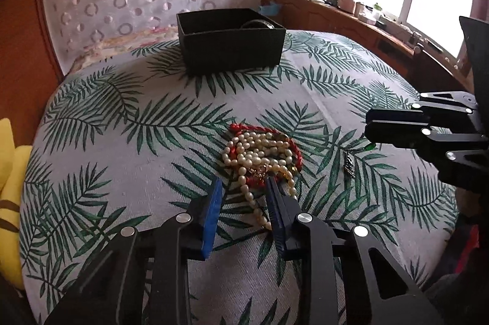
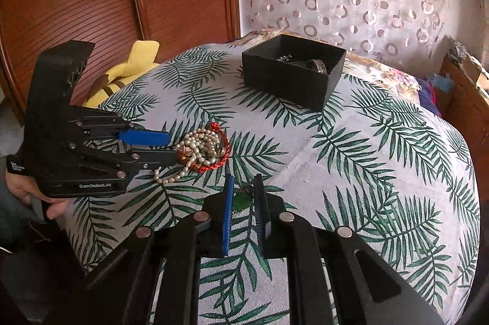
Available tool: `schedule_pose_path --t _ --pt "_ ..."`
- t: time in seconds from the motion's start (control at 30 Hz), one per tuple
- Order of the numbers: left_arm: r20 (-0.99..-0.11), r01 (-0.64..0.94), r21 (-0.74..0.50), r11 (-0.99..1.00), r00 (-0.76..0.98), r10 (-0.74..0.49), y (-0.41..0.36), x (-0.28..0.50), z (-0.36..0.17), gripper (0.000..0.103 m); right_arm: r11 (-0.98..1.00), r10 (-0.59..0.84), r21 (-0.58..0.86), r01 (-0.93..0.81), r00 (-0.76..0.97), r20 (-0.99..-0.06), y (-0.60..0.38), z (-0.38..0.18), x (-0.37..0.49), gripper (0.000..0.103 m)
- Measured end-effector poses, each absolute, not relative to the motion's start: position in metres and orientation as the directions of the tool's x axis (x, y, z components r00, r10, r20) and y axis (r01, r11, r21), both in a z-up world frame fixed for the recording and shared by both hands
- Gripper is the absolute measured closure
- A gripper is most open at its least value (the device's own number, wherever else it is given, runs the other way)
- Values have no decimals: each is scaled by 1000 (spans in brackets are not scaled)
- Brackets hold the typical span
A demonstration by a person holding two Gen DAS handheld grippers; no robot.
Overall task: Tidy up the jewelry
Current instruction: 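Grasp the pearl necklace with the left tool while the right tool grasps the green pendant, then lift the pearl necklace with the left tool while the right tool carries the green pendant to the box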
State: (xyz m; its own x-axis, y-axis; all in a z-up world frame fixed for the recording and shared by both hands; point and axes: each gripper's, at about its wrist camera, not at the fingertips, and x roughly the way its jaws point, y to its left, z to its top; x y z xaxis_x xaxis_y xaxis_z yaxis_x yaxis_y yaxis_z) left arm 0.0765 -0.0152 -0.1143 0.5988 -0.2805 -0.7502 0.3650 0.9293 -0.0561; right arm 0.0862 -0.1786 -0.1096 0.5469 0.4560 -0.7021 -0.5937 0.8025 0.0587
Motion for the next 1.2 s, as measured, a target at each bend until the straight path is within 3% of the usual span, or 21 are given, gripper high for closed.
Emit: schedule_pose_path --t 0.1,0.13,0.17,0.6,1.2 --pt "-752 375 -35 926 600 -271 -19 77 -115 84 804 456 61 -592 548 -701 -179 -110 86 89" --pt "-753 376 -18 926 604 -260 -20 77 -115 94 804 455 60 -591 548 -702 -180 -110 86 89" --pt "-753 378 -14 926 605 -259 -20 77 -115 98 805 455 60 -590 549 -701 -180 -110 87 89" --pt "-634 336 -80 938 709 -309 11 74 -61 98 805 461 40 -592 582 -670 -178 -90 87 89" --pt "-508 334 -48 941 803 -311 4 93 9 98 800 485 2 -599 647 -588 -177 -38 103 89"
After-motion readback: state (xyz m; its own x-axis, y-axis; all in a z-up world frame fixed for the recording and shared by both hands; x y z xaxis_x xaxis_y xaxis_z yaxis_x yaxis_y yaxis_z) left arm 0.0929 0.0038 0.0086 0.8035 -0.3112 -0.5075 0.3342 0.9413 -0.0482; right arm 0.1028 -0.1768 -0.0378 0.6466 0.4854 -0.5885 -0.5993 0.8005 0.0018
